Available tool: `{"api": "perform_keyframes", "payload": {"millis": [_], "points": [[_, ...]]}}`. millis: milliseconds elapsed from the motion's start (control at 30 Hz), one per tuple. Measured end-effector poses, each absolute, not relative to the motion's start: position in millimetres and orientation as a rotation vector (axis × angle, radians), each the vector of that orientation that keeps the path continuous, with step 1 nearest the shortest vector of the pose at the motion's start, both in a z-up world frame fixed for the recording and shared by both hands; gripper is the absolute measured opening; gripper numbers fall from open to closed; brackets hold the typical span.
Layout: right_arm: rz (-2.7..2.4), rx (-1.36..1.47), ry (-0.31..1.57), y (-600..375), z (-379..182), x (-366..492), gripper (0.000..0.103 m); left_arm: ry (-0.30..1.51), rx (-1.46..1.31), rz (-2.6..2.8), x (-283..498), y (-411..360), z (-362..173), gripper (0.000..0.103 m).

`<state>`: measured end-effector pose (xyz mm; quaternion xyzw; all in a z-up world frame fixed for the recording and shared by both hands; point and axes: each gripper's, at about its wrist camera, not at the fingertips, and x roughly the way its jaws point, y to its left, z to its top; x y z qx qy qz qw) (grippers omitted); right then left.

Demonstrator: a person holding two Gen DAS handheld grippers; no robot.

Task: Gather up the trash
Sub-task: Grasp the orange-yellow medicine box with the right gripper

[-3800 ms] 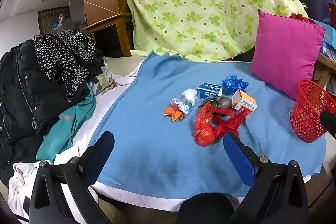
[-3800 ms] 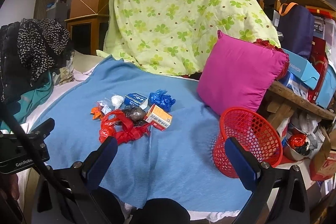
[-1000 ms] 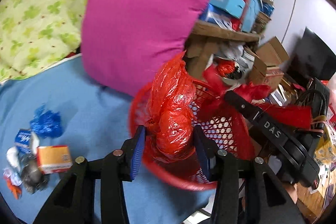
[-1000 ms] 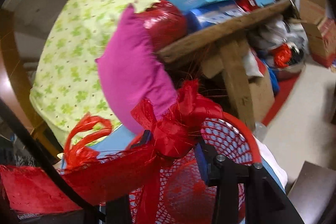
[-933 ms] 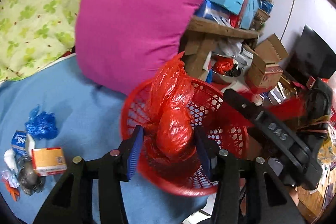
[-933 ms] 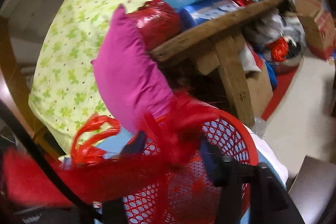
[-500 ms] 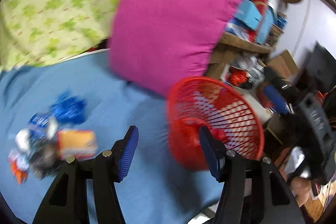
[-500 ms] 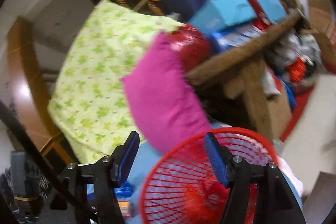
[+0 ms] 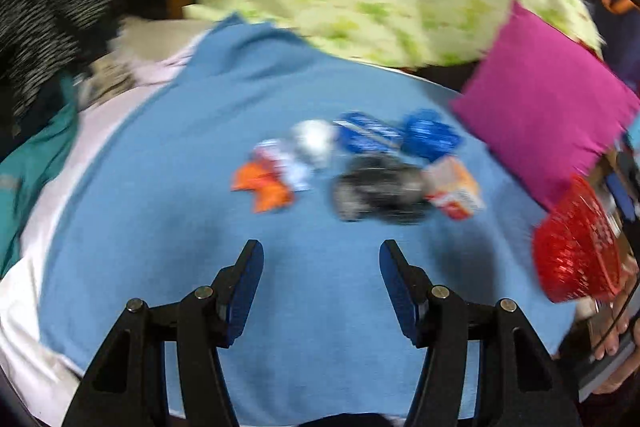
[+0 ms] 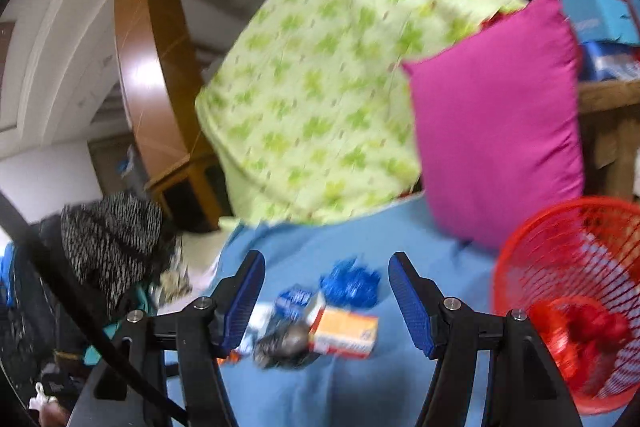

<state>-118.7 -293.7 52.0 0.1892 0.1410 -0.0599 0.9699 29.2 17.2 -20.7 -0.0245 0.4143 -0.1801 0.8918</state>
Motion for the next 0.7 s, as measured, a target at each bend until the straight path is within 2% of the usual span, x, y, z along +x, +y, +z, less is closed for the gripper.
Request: {"api": "perform_keyframes", "payload": {"millis": [367,467,500,700], "points": [[-0.084,0.476,0.553,-282.5,-0.6,-61.7,0.068,0.905,-0.051,-0.302,35.6,40.6,-52.7,0.061],[-0.073,0.544,0.614,-291.9,-13.1,-45.2,0.071,0.917,-0.034,-0.322,36.8,31.7,-58.5,0.061],[-0.067,0.572,0.636,-295.9,-18.2,-38.2,0.076,0.917,-0.026,-0.329,37.9,26.8,-59.1,0.061],[-0.029,0.819,0.762,-321.3,-58.4,3.5,0.077,0.897,0.008,-0.385,49.5,-0.3,-52.3,0.061]]}}
